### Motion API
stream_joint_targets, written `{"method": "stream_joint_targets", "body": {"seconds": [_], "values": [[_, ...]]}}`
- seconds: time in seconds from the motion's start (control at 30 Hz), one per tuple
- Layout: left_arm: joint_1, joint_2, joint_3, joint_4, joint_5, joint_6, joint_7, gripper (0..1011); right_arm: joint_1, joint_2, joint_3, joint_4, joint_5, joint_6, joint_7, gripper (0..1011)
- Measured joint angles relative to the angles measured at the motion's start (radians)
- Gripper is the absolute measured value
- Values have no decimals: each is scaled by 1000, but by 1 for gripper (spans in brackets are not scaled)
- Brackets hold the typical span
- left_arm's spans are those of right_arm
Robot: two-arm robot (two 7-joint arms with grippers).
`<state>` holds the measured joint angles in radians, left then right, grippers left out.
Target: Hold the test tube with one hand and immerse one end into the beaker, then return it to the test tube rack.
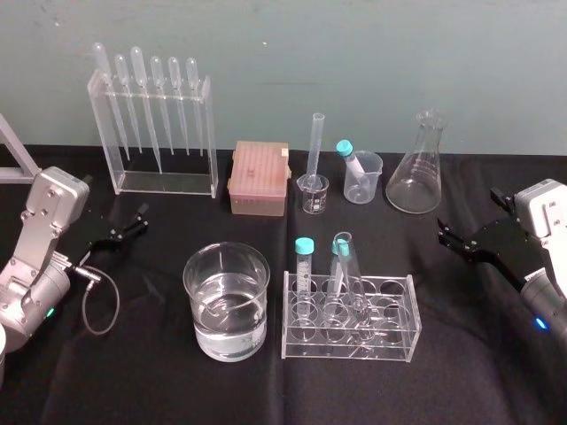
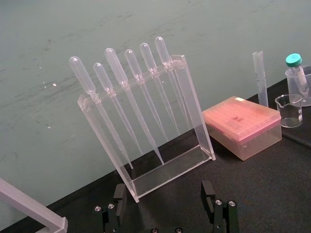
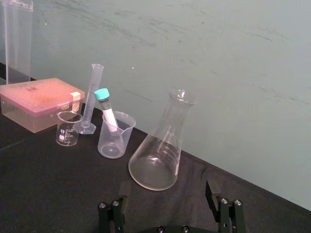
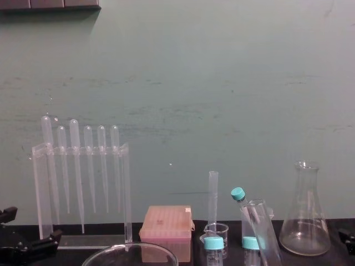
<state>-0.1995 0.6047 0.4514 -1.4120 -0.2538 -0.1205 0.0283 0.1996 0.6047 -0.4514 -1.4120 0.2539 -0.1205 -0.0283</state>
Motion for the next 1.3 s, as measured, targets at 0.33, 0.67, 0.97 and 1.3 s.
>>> {"method": "stream_joint_targets", "body": {"seconds": [0.33, 0.67, 0.97, 1.3], "values": [[0, 0, 0, 0, 0, 0, 0, 1000, 0, 0, 0, 0, 0, 0, 0, 1003], [0, 0, 0, 0, 0, 0, 0, 1000, 0, 0, 0, 0, 0, 0, 0, 1003], [0, 0, 0, 0, 0, 0, 0, 1000, 0, 0, 0, 0, 0, 0, 0, 1003], [0, 0, 0, 0, 0, 0, 0, 1000, -20, 4, 46, -21, -1, -13, -19, 1003]]}}
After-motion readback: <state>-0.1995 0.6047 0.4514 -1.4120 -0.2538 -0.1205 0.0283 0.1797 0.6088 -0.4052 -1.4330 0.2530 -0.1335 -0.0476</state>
